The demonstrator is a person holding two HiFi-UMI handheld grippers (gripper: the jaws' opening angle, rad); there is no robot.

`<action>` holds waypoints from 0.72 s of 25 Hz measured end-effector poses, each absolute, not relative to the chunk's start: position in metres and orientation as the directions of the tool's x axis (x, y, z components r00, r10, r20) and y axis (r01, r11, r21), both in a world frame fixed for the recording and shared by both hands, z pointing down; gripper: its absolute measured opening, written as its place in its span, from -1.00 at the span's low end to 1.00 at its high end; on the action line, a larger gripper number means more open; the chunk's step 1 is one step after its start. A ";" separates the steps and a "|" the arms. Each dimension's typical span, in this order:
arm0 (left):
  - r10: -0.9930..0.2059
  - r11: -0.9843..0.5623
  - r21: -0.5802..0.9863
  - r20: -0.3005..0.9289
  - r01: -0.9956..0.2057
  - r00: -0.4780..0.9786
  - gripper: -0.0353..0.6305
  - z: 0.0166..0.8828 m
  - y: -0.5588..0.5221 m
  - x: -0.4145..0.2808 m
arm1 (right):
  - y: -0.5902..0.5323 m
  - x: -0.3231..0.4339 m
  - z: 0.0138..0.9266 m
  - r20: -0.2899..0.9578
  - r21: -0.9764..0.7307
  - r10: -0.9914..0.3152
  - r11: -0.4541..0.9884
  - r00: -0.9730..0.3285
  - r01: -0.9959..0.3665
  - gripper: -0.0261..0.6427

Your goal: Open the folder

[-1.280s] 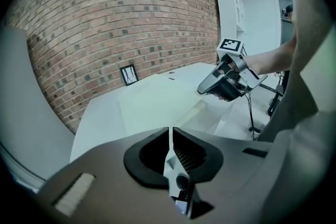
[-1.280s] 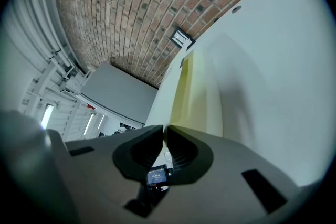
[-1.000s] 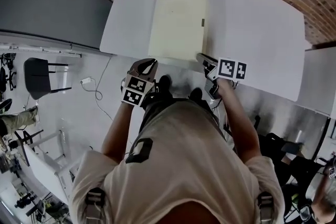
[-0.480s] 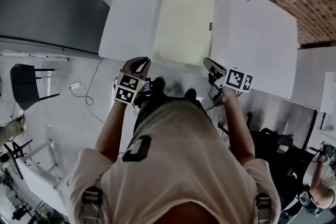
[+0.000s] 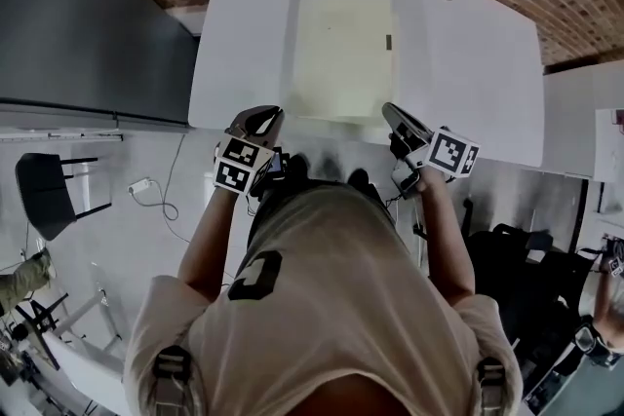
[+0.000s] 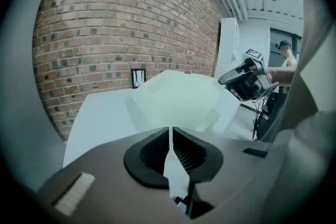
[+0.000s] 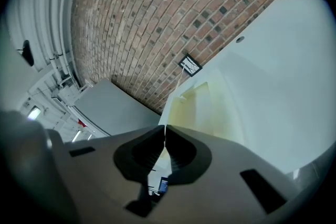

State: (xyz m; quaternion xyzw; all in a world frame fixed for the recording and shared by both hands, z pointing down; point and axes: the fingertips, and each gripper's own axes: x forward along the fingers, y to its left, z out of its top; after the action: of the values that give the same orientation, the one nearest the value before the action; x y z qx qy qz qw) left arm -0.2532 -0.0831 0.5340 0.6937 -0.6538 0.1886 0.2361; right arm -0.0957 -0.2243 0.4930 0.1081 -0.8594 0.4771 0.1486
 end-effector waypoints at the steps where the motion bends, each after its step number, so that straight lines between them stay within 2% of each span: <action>1: -0.821 -0.040 0.086 0.566 -0.995 0.082 -0.83 0.533 -0.082 -0.256 | -0.223 -0.099 0.488 0.342 -0.791 -0.050 0.524 -0.938 -0.317 -0.89; 6: -0.836 -0.047 0.121 0.539 -0.992 0.105 -0.83 0.531 -0.071 -0.272 | -0.212 -0.121 0.463 0.274 -0.802 -0.059 0.537 -0.960 -0.262 -0.89; 9: -0.835 -0.029 0.141 0.541 -0.990 0.102 -0.83 0.534 -0.065 -0.281 | -0.207 -0.131 0.452 0.273 -0.787 -0.050 0.563 -0.961 -0.252 -0.90; 18: -0.840 0.060 0.177 0.541 -0.982 0.046 -0.83 0.532 -0.065 -0.295 | -0.207 -0.159 0.422 0.267 -0.733 0.068 0.662 -0.961 -0.157 -0.89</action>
State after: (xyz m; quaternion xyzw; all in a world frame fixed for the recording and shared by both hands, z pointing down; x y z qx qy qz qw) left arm -0.2950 -0.0652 0.5318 0.6725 -0.6775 0.1336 0.2664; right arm -0.1589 -0.2072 0.4217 0.0247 -0.9012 0.4104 0.1368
